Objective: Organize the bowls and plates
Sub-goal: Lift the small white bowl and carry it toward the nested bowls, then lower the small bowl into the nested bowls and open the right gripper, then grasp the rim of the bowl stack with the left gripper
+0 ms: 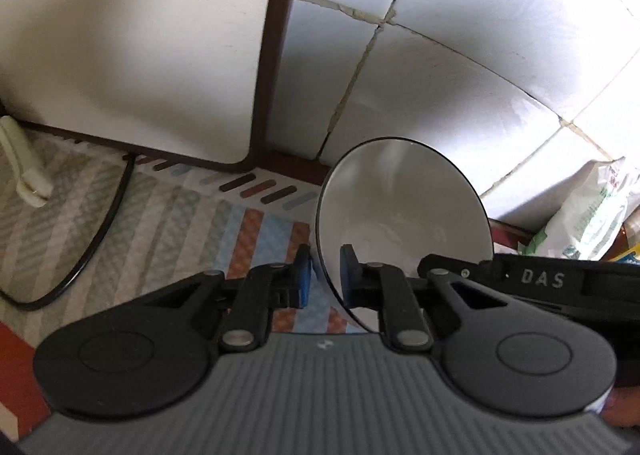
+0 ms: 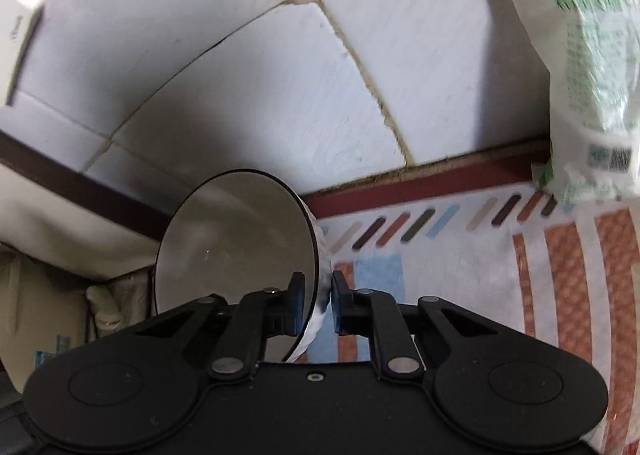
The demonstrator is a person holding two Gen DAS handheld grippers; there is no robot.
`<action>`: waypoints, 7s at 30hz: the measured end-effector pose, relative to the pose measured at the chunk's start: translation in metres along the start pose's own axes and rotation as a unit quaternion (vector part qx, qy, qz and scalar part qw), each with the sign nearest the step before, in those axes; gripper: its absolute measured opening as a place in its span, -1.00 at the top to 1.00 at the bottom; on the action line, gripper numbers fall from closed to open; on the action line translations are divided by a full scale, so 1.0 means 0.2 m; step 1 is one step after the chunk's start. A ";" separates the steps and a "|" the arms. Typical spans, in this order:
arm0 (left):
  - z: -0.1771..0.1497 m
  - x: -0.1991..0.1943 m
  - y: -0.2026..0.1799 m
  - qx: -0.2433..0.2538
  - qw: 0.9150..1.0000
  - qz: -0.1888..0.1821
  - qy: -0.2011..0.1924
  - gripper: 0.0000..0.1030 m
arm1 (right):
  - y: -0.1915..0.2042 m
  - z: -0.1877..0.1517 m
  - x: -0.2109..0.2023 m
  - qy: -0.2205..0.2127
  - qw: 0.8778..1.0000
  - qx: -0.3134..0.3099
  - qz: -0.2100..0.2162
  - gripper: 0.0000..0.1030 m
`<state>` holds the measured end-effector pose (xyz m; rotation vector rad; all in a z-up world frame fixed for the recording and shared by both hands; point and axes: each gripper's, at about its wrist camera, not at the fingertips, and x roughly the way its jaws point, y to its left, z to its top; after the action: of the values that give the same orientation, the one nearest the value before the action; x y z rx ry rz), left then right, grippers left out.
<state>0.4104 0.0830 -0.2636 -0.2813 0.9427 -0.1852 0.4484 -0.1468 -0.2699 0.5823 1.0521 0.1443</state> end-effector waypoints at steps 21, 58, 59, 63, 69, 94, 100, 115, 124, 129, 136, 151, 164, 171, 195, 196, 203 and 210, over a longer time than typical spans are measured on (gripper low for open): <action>-0.35 -0.67 -0.30 0.060 0.998 -0.009 -0.009 0.74 | -0.01 -0.32 -0.76 -0.055 0.998 -0.041 0.015 0.66; -0.78 -1.03 -1.14 0.290 0.950 -0.106 0.043 0.74 | -0.60 -0.94 -1.62 -0.134 0.986 0.097 -0.022 0.66; -0.80 -1.00 -1.15 0.293 0.949 -0.107 0.049 0.74 | -0.62 -0.95 -1.62 -0.132 0.986 0.103 -0.026 0.66; -0.86 -0.90 -1.20 0.299 0.946 -0.102 0.076 0.75 | -0.71 -0.98 -1.59 -0.122 0.984 0.124 -0.034 0.66; -0.92 -0.74 -1.22 0.303 0.940 -0.087 0.127 0.77 | -0.82 -1.05 -1.46 -0.092 0.983 0.149 -0.056 0.66; -0.90 -0.58 -1.25 0.268 0.943 -0.062 0.190 0.71 | -0.72 -0.99 -1.34 -0.067 0.976 0.025 -0.205 0.44; -0.91 -0.61 -1.25 0.268 0.943 -0.068 0.184 0.71 | -0.70 -0.99 -1.35 -0.071 0.975 -0.007 -0.210 0.28; -0.89 -0.85 -1.17 0.255 0.951 -0.104 0.142 0.65 | -0.69 -1.19 -1.64 -0.163 0.969 -0.116 -0.146 -0.05; -1.01 -1.11 -1.09 0.190 0.965 -0.156 0.087 0.37 | -0.61 -1.36 -1.88 -0.189 0.959 -0.197 -0.075 -0.37; -1.17 -1.16 -1.07 0.157 0.973 -0.158 0.065 0.26 | -0.65 -1.45 -1.89 -0.179 0.956 -0.227 -0.052 -0.43; -1.31 -1.19 -1.05 0.133 0.978 -0.158 0.030 0.08 | -0.69 -1.56 -1.86 -0.179 0.952 -0.245 -0.036 -0.76; -1.44 -0.86 -0.89 0.030 0.986 -0.167 0.002 -0.39 | -0.88 -1.65 -1.34 -0.241 0.937 -0.235 -0.092 -0.92; -1.29 -0.58 -0.92 0.052 0.985 -0.144 0.078 -0.07 | -0.88 -1.55 -1.04 -0.240 0.943 -0.210 -0.100 -0.94; -1.25 -0.49 -0.97 0.105 0.983 -0.124 0.089 0.14 | -0.85 -1.51 -1.00 -0.251 0.931 -0.239 -0.111 -0.97; -1.30 -0.48 -1.02 0.117 0.985 -0.114 0.056 0.24 | -0.82 -1.45 -0.97 -0.244 0.934 -0.237 -0.106 -0.99; -1.30 -0.48 -1.02 0.115 0.985 -0.115 0.056 0.24 | -0.82 -1.44 -0.97 -0.243 0.935 -0.237 -0.107 -0.99; -1.31 -0.50 -0.98 0.114 0.985 -0.117 0.054 0.24 | -0.79 -1.48 -0.98 -0.253 0.930 -0.242 -0.115 -0.99; -1.27 -0.61 -0.94 0.114 0.983 -0.136 0.035 0.24 | -0.69 -1.50 -1.04 -0.277 0.918 -0.256 -0.125 -0.99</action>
<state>0.1252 -0.1010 -0.2508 -0.1913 0.9416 -0.5540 0.0663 -0.2279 -0.2884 -0.0059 0.4912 0.0204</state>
